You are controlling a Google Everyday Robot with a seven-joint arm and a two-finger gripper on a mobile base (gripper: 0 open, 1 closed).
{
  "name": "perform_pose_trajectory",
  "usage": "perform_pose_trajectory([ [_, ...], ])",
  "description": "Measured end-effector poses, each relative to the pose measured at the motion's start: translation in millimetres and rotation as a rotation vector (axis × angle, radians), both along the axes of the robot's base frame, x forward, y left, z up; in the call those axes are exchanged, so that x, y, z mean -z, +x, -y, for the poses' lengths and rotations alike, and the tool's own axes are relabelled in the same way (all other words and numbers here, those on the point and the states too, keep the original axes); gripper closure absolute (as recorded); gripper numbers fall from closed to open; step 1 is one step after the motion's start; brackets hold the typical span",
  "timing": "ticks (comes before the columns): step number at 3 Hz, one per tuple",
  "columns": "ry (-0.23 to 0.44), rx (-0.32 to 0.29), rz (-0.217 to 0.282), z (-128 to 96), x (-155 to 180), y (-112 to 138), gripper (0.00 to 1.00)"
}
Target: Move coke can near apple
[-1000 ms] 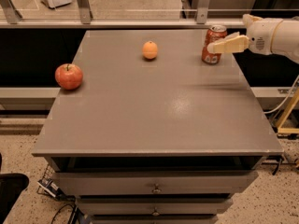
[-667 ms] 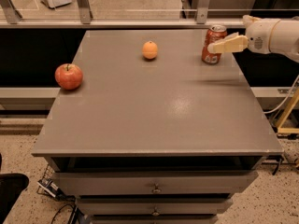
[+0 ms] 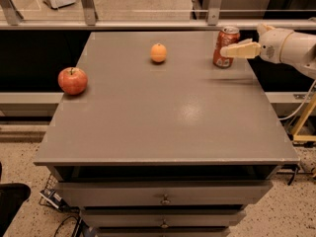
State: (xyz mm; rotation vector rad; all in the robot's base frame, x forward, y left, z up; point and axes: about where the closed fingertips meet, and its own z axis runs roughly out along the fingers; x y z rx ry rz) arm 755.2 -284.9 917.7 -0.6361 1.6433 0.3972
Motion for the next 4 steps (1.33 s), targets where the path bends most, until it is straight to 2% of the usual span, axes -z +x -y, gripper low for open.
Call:
perform_pose_trajectory([
  [2,0.123,-0.026,0.009,-7,9,10,0.00],
  [3,0.159,-0.044,0.016,-11,11,11,0.18],
  [4,0.161,-0.049,0.016,-15,12,12,0.41],
])
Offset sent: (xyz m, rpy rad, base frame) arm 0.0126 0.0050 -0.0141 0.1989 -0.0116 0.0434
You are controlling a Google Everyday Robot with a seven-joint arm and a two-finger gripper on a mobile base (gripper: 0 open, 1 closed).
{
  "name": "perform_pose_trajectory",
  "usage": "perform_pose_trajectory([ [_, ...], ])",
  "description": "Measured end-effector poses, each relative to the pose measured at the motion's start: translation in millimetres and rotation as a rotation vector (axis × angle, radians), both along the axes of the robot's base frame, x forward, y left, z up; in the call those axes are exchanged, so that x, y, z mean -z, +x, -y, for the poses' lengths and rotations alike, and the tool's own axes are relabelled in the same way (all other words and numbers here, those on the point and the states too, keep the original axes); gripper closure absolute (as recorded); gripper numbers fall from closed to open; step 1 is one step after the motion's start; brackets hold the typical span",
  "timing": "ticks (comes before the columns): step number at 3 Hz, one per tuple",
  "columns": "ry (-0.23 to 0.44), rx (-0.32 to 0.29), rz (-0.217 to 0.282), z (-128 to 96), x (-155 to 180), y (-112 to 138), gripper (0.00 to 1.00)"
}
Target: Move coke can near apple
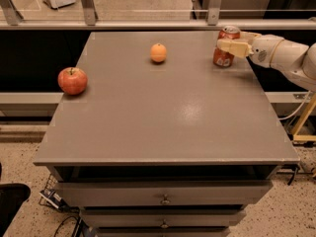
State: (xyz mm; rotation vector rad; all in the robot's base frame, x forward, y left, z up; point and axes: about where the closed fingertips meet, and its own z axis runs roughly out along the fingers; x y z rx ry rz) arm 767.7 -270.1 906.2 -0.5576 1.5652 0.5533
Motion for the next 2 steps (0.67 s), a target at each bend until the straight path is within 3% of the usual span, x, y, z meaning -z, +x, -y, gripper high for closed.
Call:
perform_pose_trajectory([
  [2,0.002,-0.010,-0.001,-6.9,0.9,1.9,0.88],
])
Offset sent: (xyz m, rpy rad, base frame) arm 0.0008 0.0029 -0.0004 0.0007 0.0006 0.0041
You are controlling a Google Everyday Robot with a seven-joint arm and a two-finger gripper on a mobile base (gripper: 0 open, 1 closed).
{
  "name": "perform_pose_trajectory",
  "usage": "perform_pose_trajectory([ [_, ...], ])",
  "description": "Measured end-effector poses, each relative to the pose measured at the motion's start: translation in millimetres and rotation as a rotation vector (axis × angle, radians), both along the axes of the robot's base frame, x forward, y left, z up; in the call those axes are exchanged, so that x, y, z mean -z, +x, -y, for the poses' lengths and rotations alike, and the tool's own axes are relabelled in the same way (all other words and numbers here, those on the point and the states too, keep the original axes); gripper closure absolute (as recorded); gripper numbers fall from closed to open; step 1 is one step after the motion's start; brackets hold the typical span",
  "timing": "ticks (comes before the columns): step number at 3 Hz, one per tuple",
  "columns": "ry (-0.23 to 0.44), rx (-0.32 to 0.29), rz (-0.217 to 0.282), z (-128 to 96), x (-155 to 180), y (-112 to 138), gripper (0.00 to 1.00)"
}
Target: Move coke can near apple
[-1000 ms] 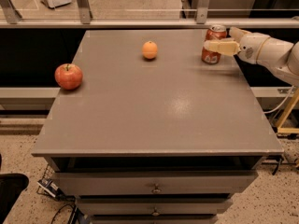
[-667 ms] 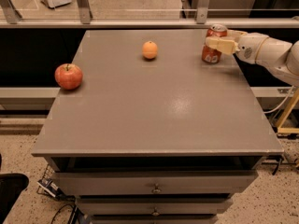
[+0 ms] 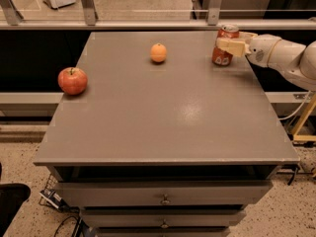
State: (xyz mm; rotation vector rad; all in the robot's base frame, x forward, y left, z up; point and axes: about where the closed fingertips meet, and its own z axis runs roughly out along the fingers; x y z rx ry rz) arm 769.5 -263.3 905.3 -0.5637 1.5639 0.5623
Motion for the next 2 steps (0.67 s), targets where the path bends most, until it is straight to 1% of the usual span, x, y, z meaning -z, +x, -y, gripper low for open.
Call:
perform_pose_trajectory([
  [1,0.001,-0.004,-0.001,-3.2,0.4,0.8,1.00],
  [2,0.000,-0.004,-0.001,-3.2,0.2,0.8,1.00],
])
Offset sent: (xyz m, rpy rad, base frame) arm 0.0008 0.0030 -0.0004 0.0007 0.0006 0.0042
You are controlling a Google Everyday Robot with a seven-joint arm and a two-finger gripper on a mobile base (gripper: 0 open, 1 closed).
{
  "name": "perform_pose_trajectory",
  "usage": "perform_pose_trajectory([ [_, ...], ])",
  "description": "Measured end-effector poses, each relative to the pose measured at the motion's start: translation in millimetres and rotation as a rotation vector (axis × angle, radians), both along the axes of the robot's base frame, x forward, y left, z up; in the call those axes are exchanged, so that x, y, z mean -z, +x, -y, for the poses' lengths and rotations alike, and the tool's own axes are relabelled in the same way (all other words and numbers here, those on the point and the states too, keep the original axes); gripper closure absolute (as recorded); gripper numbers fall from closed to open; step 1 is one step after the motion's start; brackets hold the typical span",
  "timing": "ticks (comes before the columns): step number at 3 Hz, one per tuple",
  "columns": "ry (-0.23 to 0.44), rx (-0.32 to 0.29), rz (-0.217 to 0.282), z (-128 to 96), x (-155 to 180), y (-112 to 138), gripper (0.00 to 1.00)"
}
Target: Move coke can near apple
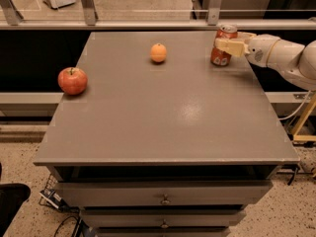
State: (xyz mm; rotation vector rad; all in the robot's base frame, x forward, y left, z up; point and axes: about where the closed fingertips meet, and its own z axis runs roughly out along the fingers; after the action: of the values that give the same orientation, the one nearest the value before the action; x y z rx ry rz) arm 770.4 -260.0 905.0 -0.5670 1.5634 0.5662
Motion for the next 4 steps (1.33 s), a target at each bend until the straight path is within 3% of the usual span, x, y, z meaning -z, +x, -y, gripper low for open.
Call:
perform_pose_trajectory([
  [2,-0.072,0.009,0.002,-17,-41,-17,1.00],
  [3,-0.086,0.027,-0.013,-34,-62,-43,1.00],
  [4,-0.081,0.009,-0.045,-62,-69,-70,1.00],
])
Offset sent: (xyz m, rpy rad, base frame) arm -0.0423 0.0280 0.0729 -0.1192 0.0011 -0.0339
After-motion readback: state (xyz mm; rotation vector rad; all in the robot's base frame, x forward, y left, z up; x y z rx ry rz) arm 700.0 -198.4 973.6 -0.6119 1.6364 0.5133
